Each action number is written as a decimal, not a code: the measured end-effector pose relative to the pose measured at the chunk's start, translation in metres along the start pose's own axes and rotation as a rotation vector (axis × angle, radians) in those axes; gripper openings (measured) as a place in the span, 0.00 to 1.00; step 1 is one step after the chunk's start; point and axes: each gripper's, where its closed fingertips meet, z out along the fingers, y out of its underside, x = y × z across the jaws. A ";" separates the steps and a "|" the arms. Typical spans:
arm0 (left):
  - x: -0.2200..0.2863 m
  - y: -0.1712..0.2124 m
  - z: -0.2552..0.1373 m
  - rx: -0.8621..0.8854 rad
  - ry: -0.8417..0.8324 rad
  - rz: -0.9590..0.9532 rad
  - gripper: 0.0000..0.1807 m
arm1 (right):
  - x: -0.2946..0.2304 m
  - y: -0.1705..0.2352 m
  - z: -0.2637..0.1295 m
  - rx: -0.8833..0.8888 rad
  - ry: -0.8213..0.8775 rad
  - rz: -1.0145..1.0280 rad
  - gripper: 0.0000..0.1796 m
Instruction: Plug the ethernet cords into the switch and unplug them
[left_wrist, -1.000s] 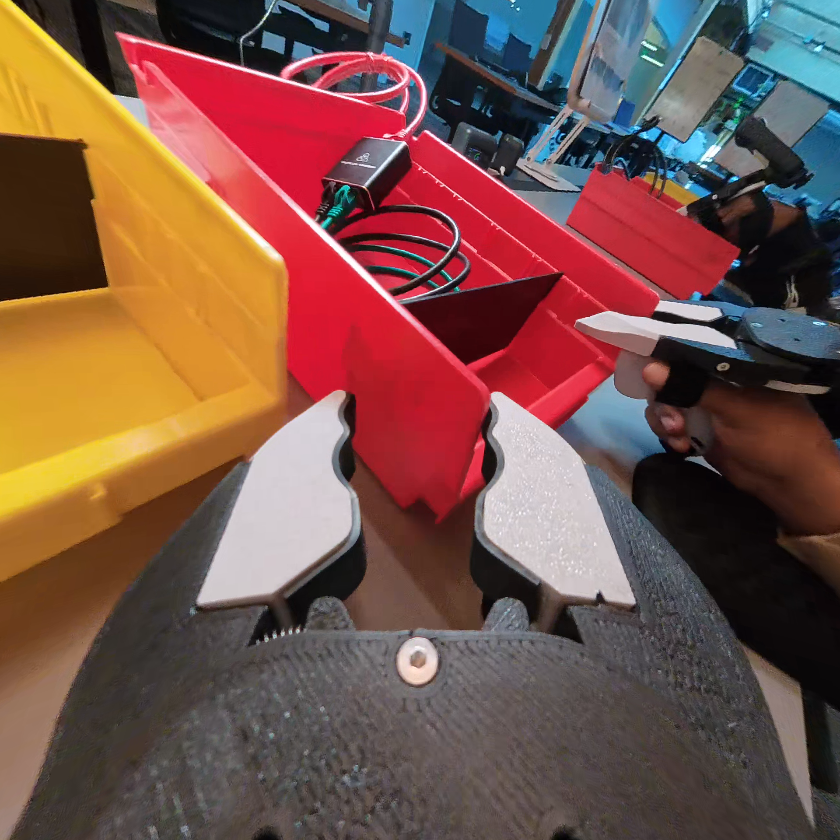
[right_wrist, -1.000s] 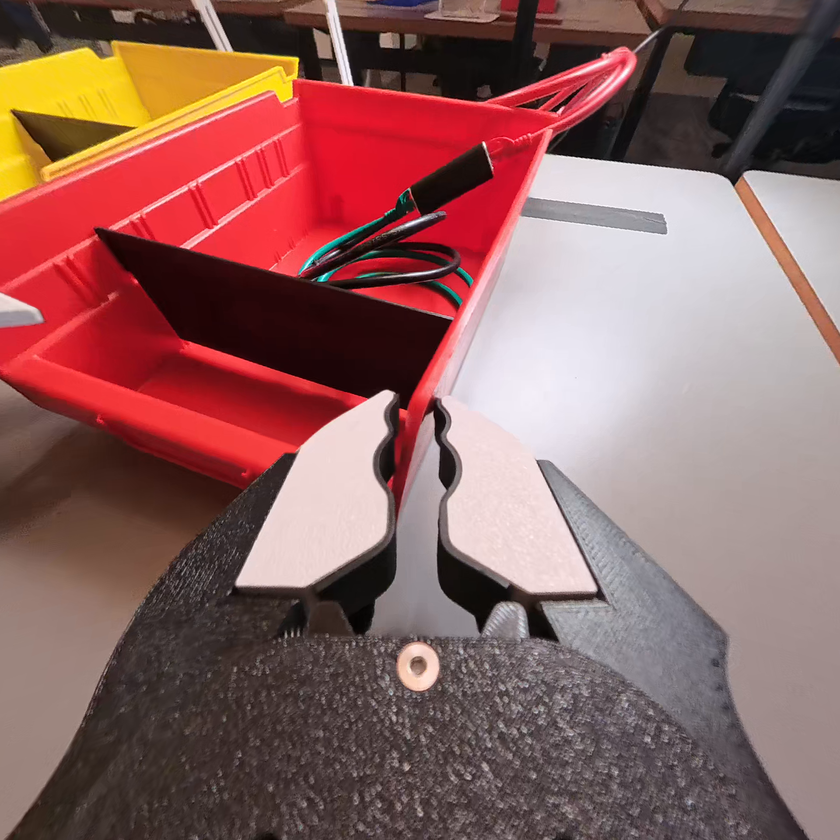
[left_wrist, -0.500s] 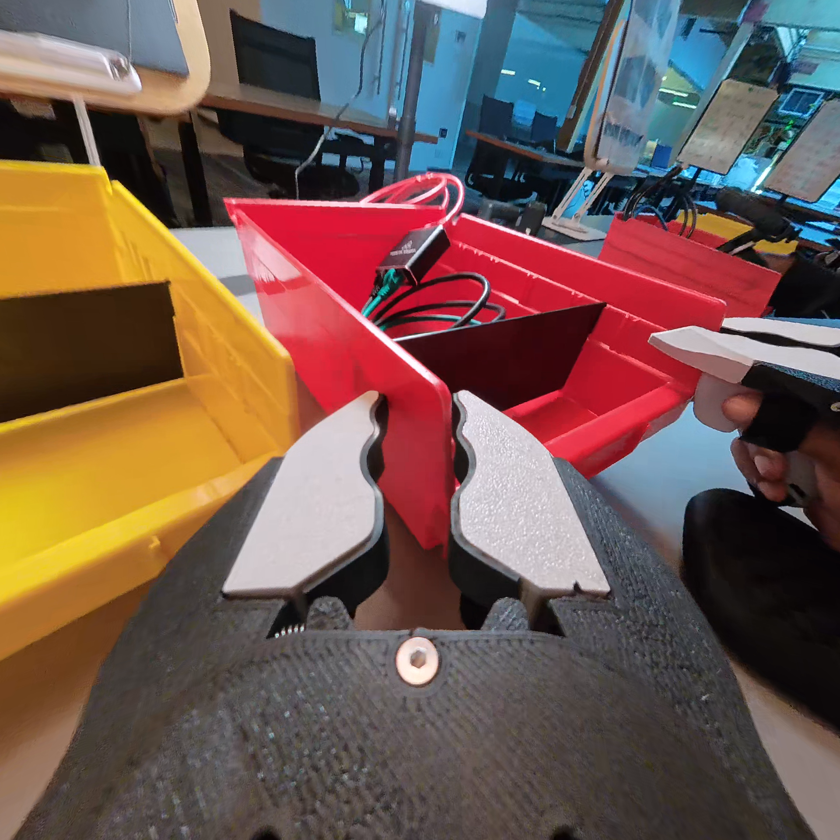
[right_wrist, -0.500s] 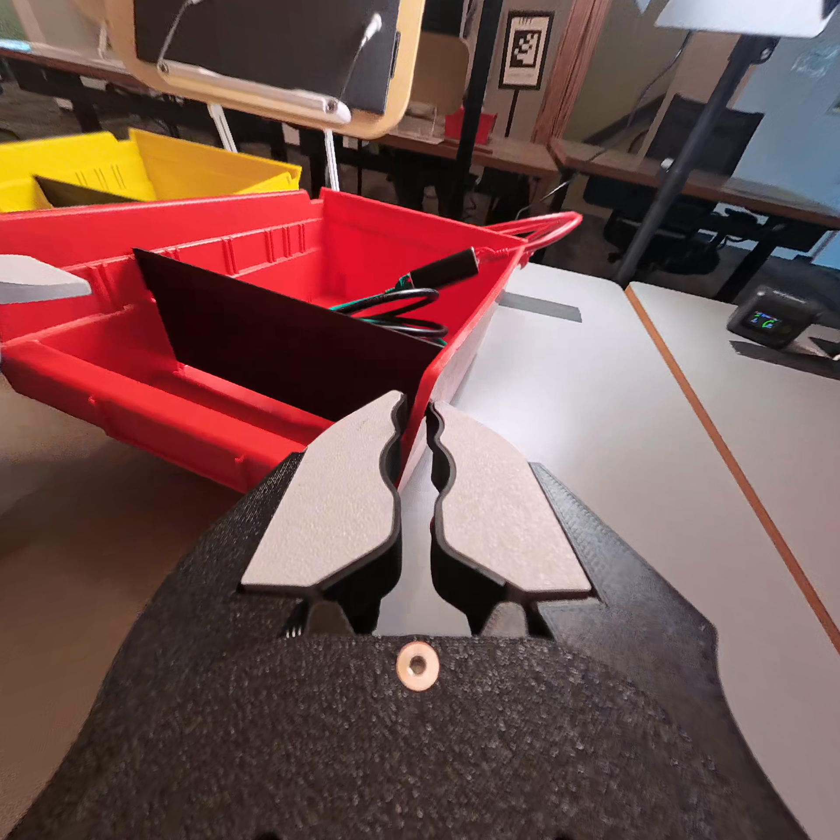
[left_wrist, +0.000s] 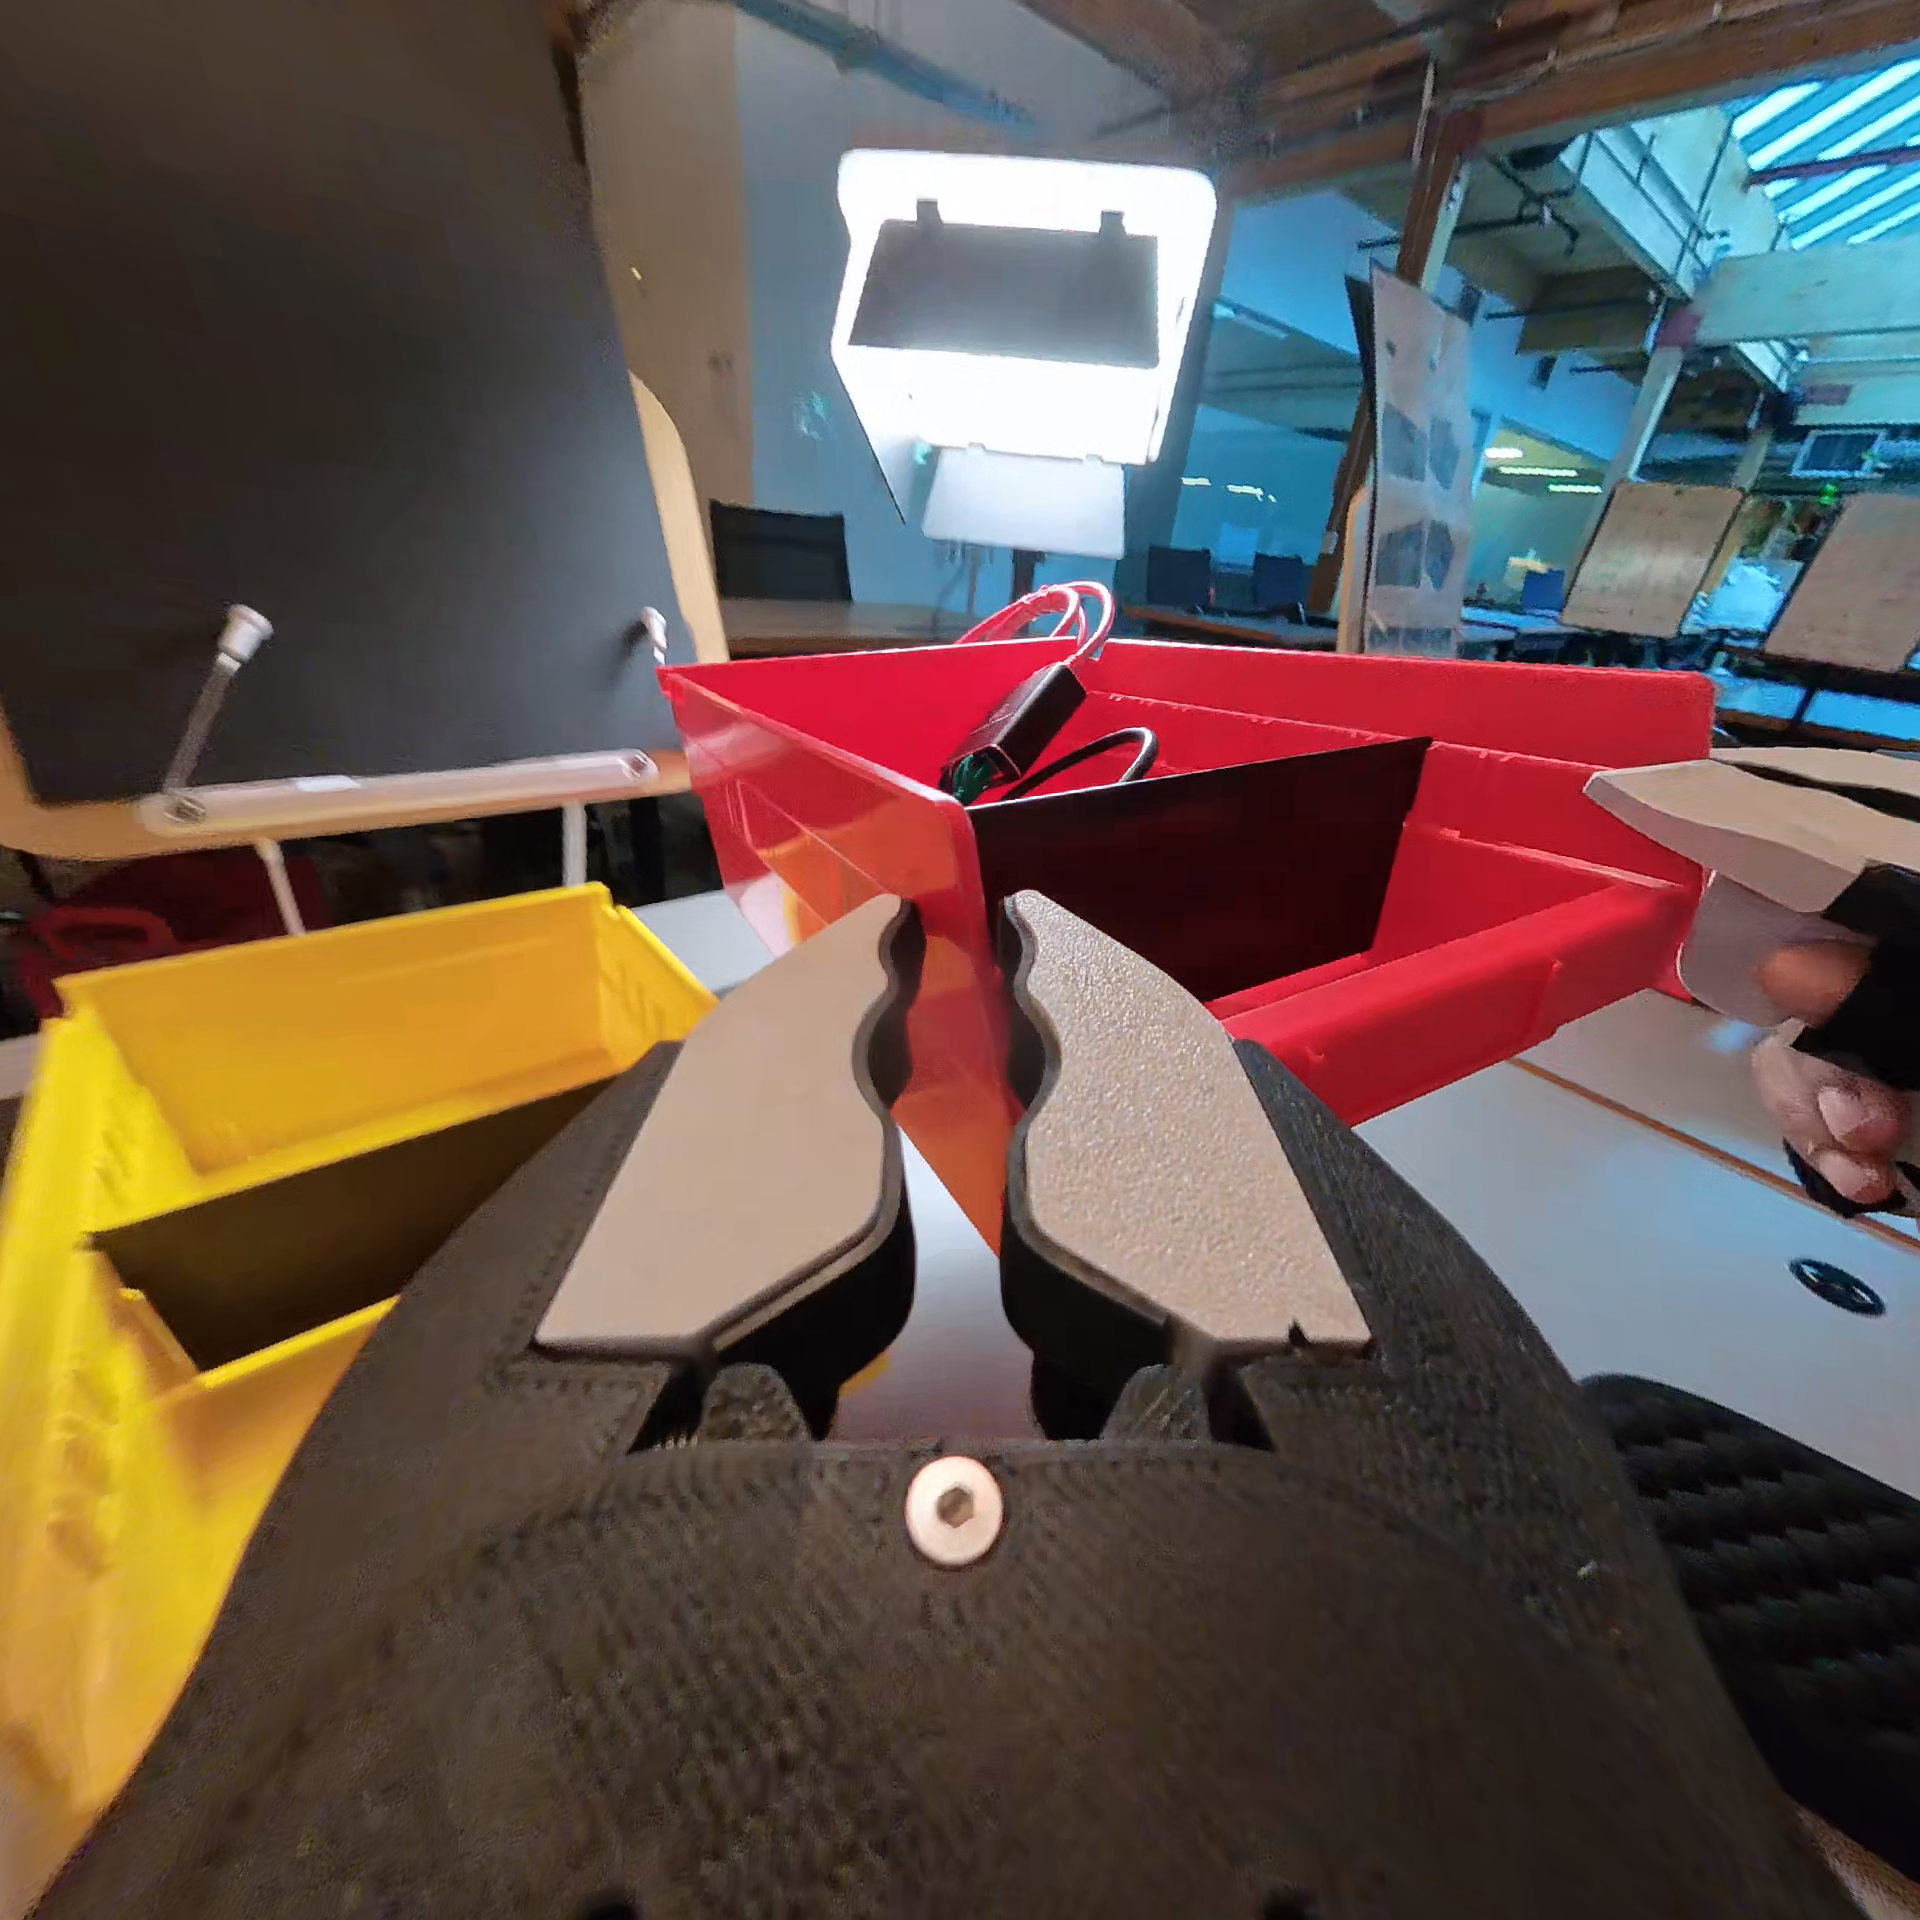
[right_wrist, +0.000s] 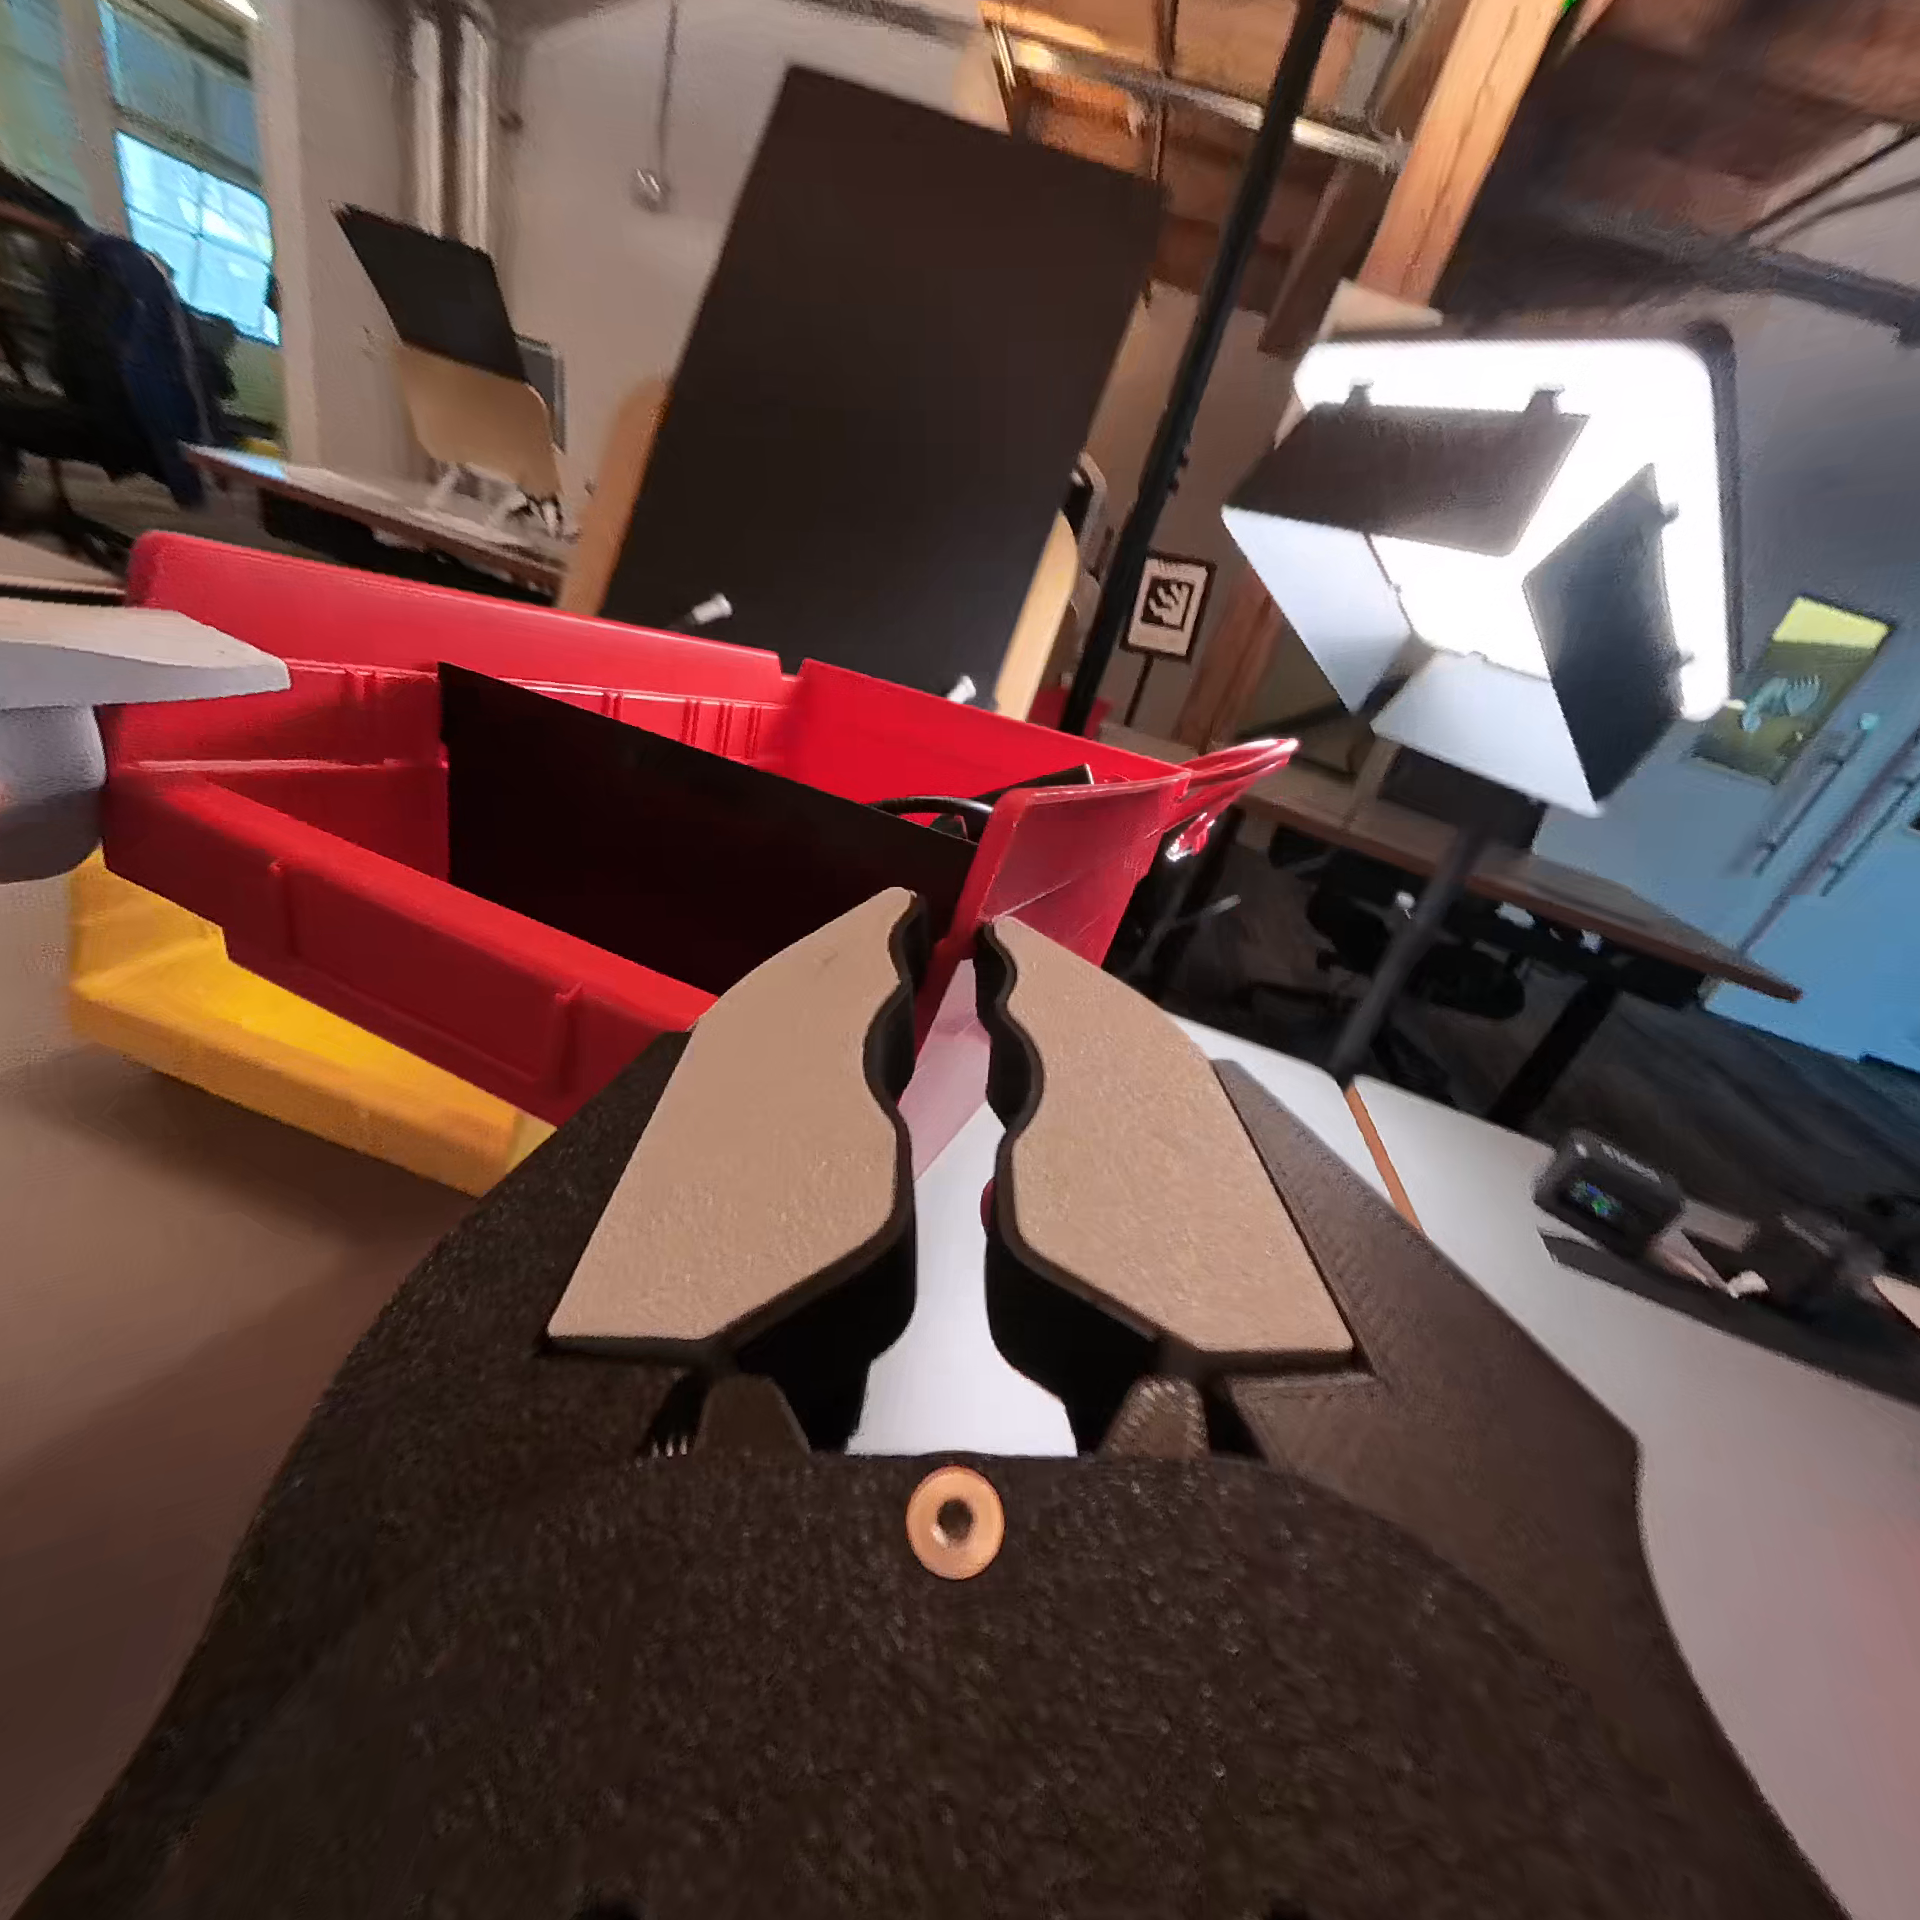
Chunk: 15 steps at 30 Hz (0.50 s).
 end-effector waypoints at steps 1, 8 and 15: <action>-0.007 -0.010 -0.006 0.021 -0.018 0.012 0.08 | -0.007 -0.010 0.005 0.024 -0.014 -0.002 0.04; -0.074 -0.076 -0.077 0.157 -0.188 0.069 0.07 | -0.085 -0.081 0.046 0.188 -0.169 0.004 0.05; -0.135 -0.105 -0.168 0.212 -0.358 0.143 0.07 | -0.183 -0.118 0.073 0.276 -0.333 0.036 0.05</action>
